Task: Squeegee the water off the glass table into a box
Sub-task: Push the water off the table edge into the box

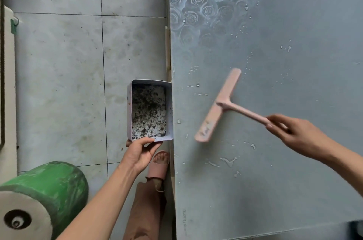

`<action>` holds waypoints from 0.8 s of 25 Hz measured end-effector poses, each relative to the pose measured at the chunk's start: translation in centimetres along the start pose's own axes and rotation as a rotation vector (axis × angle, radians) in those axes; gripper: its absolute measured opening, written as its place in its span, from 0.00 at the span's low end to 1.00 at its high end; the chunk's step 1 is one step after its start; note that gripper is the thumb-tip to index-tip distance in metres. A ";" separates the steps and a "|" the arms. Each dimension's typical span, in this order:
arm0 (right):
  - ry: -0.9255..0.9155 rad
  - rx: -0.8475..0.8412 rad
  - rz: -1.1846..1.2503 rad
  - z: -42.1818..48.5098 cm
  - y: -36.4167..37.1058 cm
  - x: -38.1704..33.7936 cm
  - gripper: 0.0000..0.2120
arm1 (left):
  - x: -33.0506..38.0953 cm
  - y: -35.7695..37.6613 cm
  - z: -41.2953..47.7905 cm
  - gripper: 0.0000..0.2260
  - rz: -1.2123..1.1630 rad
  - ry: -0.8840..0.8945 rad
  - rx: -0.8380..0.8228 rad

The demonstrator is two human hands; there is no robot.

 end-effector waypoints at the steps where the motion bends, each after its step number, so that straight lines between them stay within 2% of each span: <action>1: 0.032 -0.046 -0.083 -1.5 0.4 1.5 0.13 | 0.0 -0.4 0.1 0.11 -0.005 0.003 0.007; 3: 0.026 -0.053 -0.250 -2.7 1.0 1.9 0.14 | -0.2 -0.6 -0.1 0.10 -0.015 0.007 0.016; 7: -0.167 0.036 -0.284 2.5 3.5 -4.8 0.13 | -0.7 -0.3 -0.3 0.11 0.011 0.029 0.008; 11: -0.365 0.125 -0.378 7.6 2.4 -11.7 0.14 | -0.3 -0.5 -0.1 0.20 0.034 0.054 -0.016; 14: -0.319 0.192 -0.325 5.9 -1.3 -8.8 0.15 | -0.3 -0.6 -0.1 0.19 0.024 0.058 -0.018; 17: -0.154 0.110 -0.373 3.9 -2.2 -4.9 0.15 | -0.4 -0.6 -0.3 0.14 0.008 0.072 -0.009; 20: -0.192 0.074 -0.296 6.1 0.0 -7.1 0.14 | 0.0 -0.1 -0.2 0.19 0.008 0.088 -0.017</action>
Point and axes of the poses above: each hand's wrist, its own z-axis towards the middle knuckle, its own y-axis out of the palm, x = y × z, the point moved 10 cm from there along z, towards the middle knuckle, and after that the axes turned 13 degrees about -y, right-handed, at the moved point
